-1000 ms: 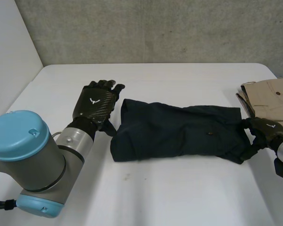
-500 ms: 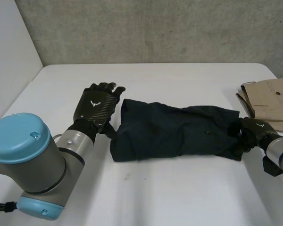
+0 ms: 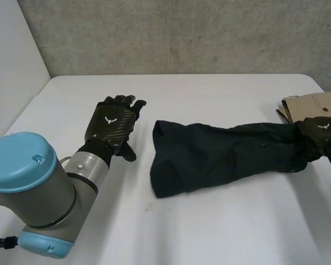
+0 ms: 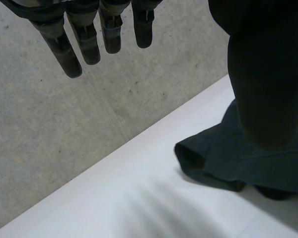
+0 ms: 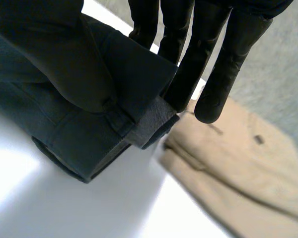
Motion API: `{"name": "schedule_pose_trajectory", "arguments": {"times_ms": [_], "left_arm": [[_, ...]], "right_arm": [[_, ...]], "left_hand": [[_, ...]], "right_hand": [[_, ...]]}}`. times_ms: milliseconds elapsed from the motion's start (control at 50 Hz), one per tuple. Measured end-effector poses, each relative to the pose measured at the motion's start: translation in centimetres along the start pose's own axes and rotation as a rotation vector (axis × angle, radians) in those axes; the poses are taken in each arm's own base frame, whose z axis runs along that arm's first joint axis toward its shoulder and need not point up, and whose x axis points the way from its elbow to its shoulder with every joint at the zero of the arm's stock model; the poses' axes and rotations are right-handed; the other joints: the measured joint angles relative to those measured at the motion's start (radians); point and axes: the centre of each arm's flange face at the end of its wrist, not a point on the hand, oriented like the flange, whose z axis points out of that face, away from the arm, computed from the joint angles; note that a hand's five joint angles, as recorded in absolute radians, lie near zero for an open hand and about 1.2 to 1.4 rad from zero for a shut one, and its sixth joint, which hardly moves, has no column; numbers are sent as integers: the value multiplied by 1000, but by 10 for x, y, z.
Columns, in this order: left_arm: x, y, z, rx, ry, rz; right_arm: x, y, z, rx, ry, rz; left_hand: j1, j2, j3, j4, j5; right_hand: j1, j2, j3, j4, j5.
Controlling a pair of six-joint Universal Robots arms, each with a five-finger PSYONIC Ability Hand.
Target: Fold the laundry.
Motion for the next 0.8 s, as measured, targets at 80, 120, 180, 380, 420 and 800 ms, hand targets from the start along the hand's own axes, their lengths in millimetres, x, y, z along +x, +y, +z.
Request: {"name": "schedule_pose_trajectory", "arguments": {"times_ms": [80,120,180,380,420,800], "left_arm": [[0,-2,1,7,-2,0],[-1,-3,2,13,-4,0],[-1,-6,4,23,-7,-1],[-7,-17,12,76,-43,-17],[-8,-17,12,79,-54,-23],[-19,-30,24,115,-141,-45]], "right_arm": [[-14,-23,-1,38,16,-177],[-29,-39,-3,83,5,-245],[-53,-62,-8,157,-27,-315],[-189,-109,-49,464,-350,-595],[-222,-100,-61,502,-458,-652],[-210,-108,-55,336,-565,-170]], "left_hand": [[0,0,0,0,0],[0,0,0,0,0],[0,0,0,0,0],[0,0,0,0,0],[0,0,0,0,0],[0,0,0,0,0]], "right_hand": [[0,0,14,1,3],[0,0,20,1,9],[14,3,25,1,9],[53,3,26,1,36],[53,3,26,1,41],[-709,-961,-930,-956,-881]]}}
